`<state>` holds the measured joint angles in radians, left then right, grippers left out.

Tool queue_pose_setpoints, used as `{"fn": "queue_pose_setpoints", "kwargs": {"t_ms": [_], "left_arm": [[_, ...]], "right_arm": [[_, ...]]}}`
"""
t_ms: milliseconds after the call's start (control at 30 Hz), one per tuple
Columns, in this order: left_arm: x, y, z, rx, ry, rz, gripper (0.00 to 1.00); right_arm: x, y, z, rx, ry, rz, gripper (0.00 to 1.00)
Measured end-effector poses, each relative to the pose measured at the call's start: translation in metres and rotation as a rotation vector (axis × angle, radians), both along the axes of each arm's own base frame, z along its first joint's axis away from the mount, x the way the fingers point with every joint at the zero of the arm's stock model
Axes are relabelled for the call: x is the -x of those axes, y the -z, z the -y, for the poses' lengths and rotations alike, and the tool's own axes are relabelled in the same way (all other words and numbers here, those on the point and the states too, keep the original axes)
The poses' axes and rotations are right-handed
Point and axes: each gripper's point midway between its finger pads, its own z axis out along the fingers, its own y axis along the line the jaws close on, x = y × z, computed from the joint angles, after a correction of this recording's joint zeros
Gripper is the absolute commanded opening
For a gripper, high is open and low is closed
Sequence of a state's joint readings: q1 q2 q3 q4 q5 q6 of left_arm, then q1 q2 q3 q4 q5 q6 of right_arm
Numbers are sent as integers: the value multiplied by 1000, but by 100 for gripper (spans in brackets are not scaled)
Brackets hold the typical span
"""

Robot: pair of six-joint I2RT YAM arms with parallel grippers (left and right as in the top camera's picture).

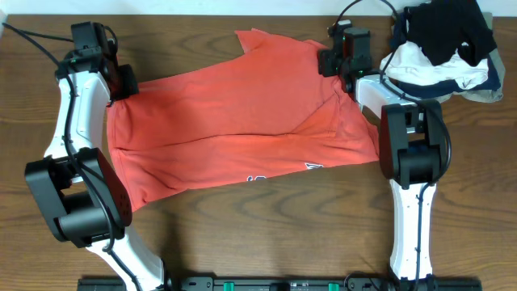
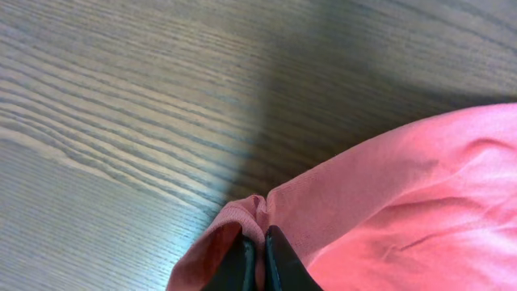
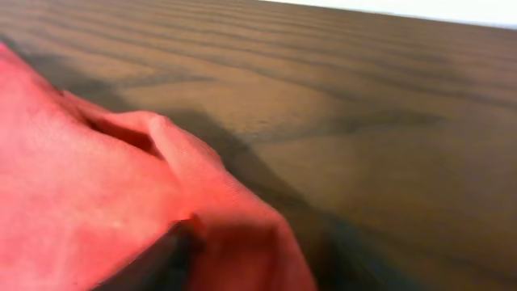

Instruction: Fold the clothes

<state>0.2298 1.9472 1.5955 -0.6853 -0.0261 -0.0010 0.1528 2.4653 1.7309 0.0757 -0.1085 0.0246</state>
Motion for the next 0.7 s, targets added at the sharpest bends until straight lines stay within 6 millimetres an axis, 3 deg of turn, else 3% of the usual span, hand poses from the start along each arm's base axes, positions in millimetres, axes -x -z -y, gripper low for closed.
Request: {"fn": "queue_pose_setpoints", "kwargs": {"t_ms": [167, 333, 567, 700], "left_arm": [[1, 1, 0, 1, 0, -7, 6], [2, 1, 0, 2, -1, -10, 6], [3, 2, 1, 4, -2, -14, 6], [3, 1, 1, 4, -2, -13, 6]], "right_arm": [[8, 6, -9, -43, -30, -51, 1], [20, 6, -13, -61, -55, -125, 1], [68, 0, -5, -56, -55, -340, 1], [103, -26, 7, -50, -38, -457, 1]]}}
